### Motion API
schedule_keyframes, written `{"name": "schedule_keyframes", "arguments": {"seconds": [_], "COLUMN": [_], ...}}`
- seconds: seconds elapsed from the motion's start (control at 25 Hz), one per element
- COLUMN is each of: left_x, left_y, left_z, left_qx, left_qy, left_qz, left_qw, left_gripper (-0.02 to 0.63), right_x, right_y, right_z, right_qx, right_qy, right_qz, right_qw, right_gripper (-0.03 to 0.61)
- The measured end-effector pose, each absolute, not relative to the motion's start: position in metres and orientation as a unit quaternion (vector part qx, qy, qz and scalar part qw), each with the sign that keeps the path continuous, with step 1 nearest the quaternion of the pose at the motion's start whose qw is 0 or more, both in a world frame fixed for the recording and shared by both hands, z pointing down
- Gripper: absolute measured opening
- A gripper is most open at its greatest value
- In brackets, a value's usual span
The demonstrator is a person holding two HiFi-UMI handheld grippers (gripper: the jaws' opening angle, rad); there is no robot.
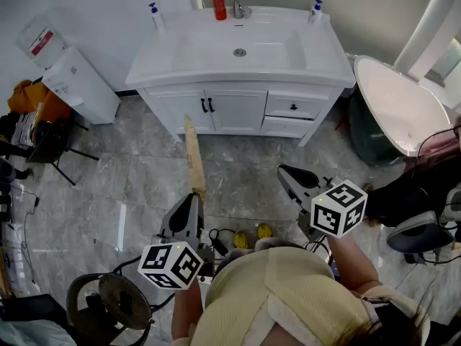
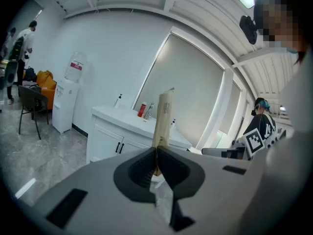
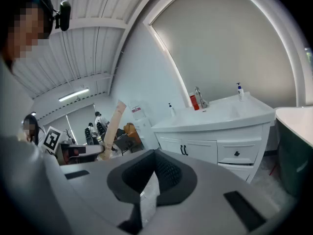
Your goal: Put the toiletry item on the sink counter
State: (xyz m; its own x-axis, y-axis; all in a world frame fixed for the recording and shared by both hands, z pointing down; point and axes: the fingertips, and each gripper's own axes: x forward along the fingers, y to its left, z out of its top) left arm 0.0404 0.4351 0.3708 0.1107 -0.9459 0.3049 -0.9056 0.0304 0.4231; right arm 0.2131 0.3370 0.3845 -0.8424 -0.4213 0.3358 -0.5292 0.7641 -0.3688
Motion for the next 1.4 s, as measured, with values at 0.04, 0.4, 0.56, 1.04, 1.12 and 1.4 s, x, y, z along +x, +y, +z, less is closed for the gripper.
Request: {"name": "schedule_keyframes", "arguments": {"seconds": [0.04, 0.4, 0.56, 1.04, 1.12, 1.4], "left_x": [0.04, 0.044, 0.047, 0.071, 0.074, 0.073], "left_y": [0.434, 0.426, 0.417, 0.379, 0.376, 0.367], "left_z": [0.37, 0.371, 0.373, 0.376, 0.376, 0.381], "left_qx": [0.696, 0.698, 0.696, 0.692, 0.691, 0.68], "left_qy": [-0.666, -0.664, -0.666, -0.669, -0.671, -0.679], "left_qz": [-0.038, -0.035, -0.034, -0.033, -0.032, -0.024], "left_qw": [0.268, 0.267, 0.268, 0.268, 0.268, 0.277], "left_gripper": [0.046, 0.046, 0.046, 0.046, 0.046, 0.046], "right_x": [0.213, 0.21, 0.212, 0.228, 0.23, 0.226], "right_y": [0.336, 0.327, 0.318, 0.286, 0.282, 0.269], "right_z": [0.384, 0.385, 0.388, 0.396, 0.4, 0.404], "right_qx": [0.255, 0.249, 0.244, 0.225, 0.222, 0.209], "right_qy": [-0.932, -0.932, -0.932, -0.935, -0.934, -0.936], "right_qz": [0.229, 0.241, 0.243, 0.242, 0.245, 0.248], "right_qw": [0.117, 0.107, 0.113, 0.127, 0.132, 0.137], "right_gripper": [0.025, 0.025, 0.025, 0.025, 0.025, 0.025]}}
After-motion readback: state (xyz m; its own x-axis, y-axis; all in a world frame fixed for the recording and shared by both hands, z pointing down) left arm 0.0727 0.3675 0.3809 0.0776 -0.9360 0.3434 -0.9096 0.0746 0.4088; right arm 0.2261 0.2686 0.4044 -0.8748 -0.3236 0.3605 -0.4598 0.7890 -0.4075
